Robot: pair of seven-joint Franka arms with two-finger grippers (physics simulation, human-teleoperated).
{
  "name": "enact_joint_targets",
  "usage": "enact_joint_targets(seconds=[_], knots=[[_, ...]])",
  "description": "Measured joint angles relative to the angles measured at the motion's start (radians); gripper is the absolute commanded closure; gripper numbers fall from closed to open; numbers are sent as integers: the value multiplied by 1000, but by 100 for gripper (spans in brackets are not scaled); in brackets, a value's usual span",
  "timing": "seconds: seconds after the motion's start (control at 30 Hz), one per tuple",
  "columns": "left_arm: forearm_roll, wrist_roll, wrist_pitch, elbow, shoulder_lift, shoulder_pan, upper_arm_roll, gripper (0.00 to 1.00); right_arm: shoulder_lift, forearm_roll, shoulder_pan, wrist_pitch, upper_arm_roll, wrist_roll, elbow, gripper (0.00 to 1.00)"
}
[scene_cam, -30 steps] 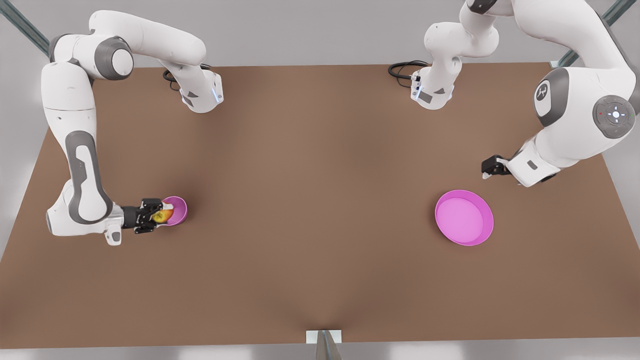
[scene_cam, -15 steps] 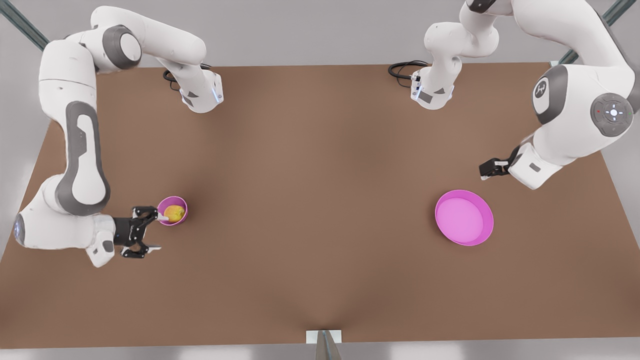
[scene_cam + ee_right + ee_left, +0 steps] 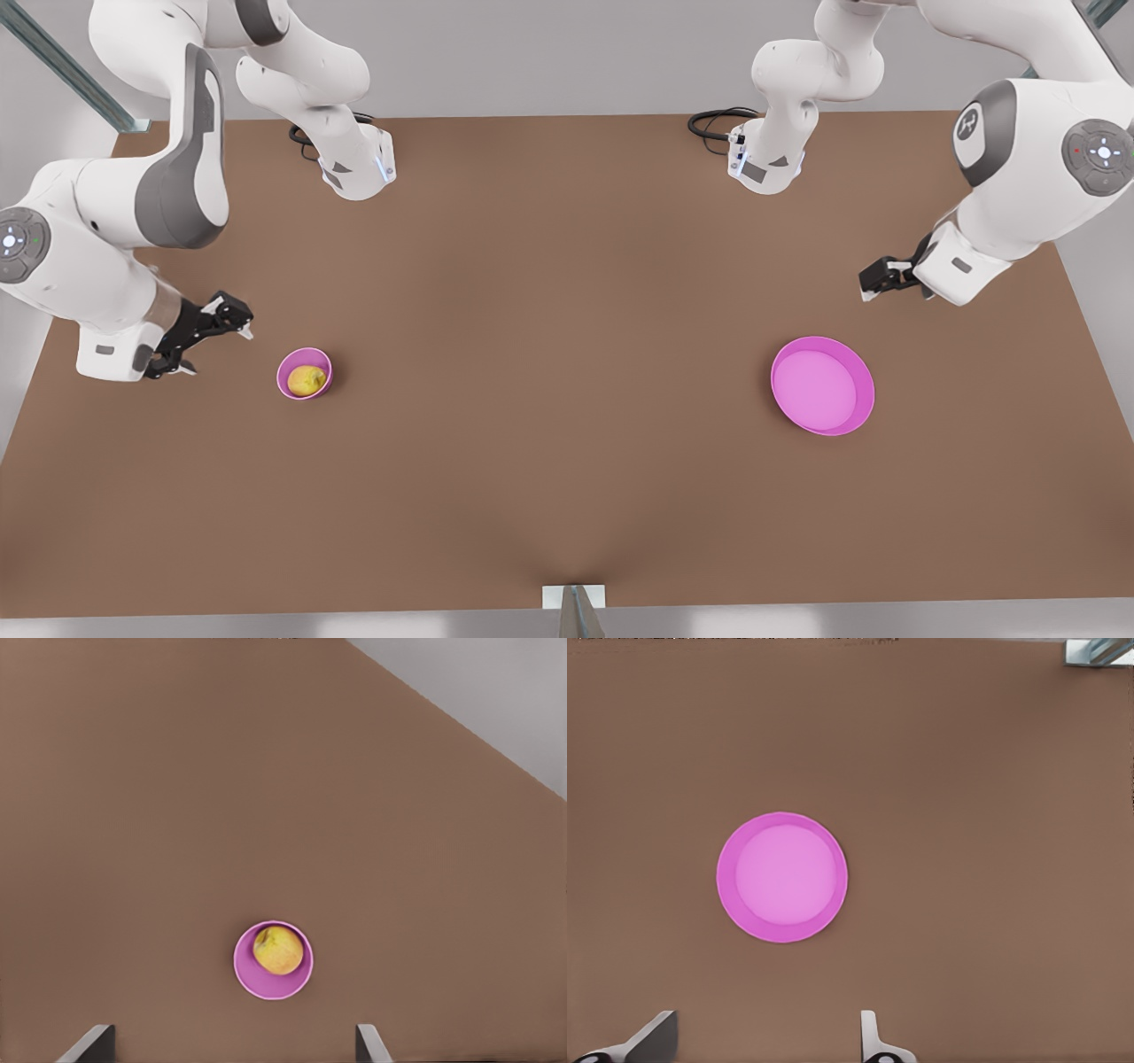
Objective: Use the left arm to pick up the apple from the plate, transfer it to the gripper of the right arm, and then use the right arm to place it into the bowl
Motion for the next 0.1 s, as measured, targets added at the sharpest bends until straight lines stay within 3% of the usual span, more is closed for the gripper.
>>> enact_joint_targets(seconds=[0.1], knots=[[2,14,7,16,5,-8,0,0,6,1,3,-1,1,97,1,0]])
